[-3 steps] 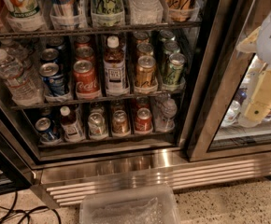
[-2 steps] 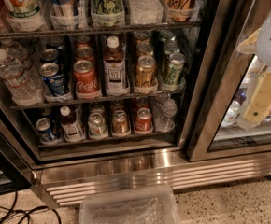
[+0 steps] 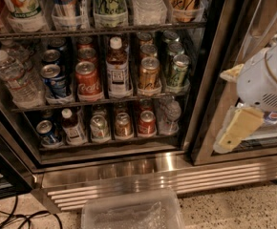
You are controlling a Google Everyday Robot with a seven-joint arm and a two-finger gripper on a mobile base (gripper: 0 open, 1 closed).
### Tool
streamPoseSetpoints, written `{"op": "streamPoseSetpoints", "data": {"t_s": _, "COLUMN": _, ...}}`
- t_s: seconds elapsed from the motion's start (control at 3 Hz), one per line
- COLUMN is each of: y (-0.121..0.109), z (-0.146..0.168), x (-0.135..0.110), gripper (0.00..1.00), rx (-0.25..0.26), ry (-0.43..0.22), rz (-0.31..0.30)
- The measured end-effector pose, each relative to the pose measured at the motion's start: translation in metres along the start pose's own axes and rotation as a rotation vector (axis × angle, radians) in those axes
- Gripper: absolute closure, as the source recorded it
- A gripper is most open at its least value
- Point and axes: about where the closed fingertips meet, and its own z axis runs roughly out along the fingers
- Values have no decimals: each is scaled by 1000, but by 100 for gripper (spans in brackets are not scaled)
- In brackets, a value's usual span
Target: Pick orange can from middle shelf of fridge
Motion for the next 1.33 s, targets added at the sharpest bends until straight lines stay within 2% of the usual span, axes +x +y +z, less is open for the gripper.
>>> {"op": "streamPoseSetpoints", "data": {"t_s": 0.33, "y": 4, "z": 32, "x": -11, "gripper": 0, "rx": 28, "ry": -72, "rz": -10}}
{"op": "streamPoseSetpoints", "data": {"t_s": 0.67, "y": 4, "z": 32, "x": -11, "gripper": 0, "rx": 28, "ry": -72, "rz": -10}}
{"op": "streamPoseSetpoints", "data": {"t_s": 1.0, "y": 14, "z": 48, "x": -17, "gripper": 0, "rx": 43, "ry": -132, "rz": 38}}
{"op": "streamPoseSetpoints", "data": {"t_s": 1.33, "y": 25, "z": 84, "x": -29, "gripper": 0, "rx": 73, "ry": -214, "rz": 104}}
